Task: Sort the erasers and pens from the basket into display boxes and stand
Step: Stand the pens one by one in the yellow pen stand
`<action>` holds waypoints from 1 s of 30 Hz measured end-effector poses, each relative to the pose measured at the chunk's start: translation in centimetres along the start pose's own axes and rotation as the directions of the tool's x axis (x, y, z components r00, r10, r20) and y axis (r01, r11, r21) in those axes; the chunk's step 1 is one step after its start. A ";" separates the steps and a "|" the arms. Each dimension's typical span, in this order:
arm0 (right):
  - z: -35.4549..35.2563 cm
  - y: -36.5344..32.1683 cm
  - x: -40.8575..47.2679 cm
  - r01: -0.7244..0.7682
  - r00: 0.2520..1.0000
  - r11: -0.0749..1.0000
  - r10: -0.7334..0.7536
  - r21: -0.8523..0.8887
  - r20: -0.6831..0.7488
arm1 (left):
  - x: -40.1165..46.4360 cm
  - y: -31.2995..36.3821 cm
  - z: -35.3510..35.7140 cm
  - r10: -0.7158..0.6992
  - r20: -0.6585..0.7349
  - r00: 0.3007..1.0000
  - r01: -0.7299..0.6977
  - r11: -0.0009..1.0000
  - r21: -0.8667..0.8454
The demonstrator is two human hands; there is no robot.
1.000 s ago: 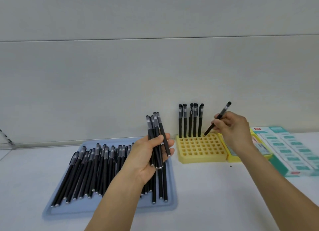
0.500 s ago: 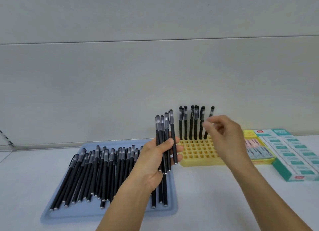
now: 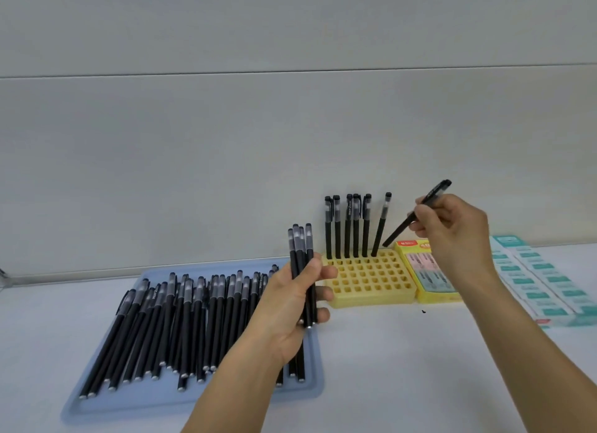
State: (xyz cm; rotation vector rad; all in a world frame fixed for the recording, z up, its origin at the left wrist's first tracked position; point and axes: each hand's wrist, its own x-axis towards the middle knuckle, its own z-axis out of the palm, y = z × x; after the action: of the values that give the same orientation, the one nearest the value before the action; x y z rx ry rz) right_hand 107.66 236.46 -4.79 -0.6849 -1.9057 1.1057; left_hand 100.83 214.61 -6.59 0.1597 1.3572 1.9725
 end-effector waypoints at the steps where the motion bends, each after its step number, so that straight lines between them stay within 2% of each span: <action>1: 0.1 0.6 0.2 0.013 1.000 0.999 -0.012 -0.047 0.009 | 0.0 -0.1 0.1 -0.008 -0.016 1.000 0.008 1.000 -0.013; 5: 0.8 1.9 0.7 0.045 0.998 0.987 -0.037 -0.155 0.056 | 0.1 -0.1 0.1 -0.023 -0.042 0.999 0.022 0.999 -0.033; 13: 1.7 2.4 1.0 0.097 0.989 0.968 -0.068 -0.231 0.132 | 0.0 -0.1 -0.1 -0.023 -0.067 0.997 0.020 0.999 -0.044; 18: 2.4 2.5 0.9 0.140 0.972 0.929 -0.064 -0.343 0.225 | -0.3 0.1 0.1 -0.003 -0.064 0.998 0.003 1.000 0.000; 20: 2.2 2.2 0.9 0.128 0.973 0.913 -0.040 -0.388 0.226 | -0.4 0.1 0.0 0.015 -0.054 0.998 -0.014 1.000 0.022; 22: 1.9 1.8 0.5 0.088 0.989 0.882 -0.023 -0.462 0.144 | -0.5 0.1 0.1 0.030 -0.036 0.999 -0.029 0.999 0.036; 24: 1.7 0.7 -0.9 0.053 0.998 0.917 -0.043 -0.395 0.035 | -0.5 0.1 0.2 0.045 -0.008 0.999 -0.044 0.998 0.051; 25: 1.9 -0.4 -1.8 0.057 0.998 0.953 -0.047 -0.298 0.043 | -0.5 0.0 0.4 0.052 0.008 0.999 -0.052 0.997 0.063; 27: 2.6 -2.4 -3.5 0.019 0.973 0.996 0.001 -0.083 0.232 | -0.5 -0.3 0.8 0.066 0.054 0.996 -0.071 0.992 0.102; 29: 3.3 -3.4 -4.4 -0.058 0.901 0.998 0.041 0.026 0.432 | -0.5 -0.7 1.4 0.072 0.110 0.991 -0.088 0.985 0.151; 30: 3.3 -3.4 -4.4 -0.076 0.884 0.996 0.043 0.053 0.466 | -0.5 -0.9 1.6 0.075 0.131 0.989 -0.097 0.980 0.172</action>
State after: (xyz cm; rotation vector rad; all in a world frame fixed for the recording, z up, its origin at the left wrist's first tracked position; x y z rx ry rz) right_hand 106.97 230.06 -4.40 -0.4665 -2.2421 1.4707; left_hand 102.43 215.70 -6.49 0.4245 1.4657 1.8754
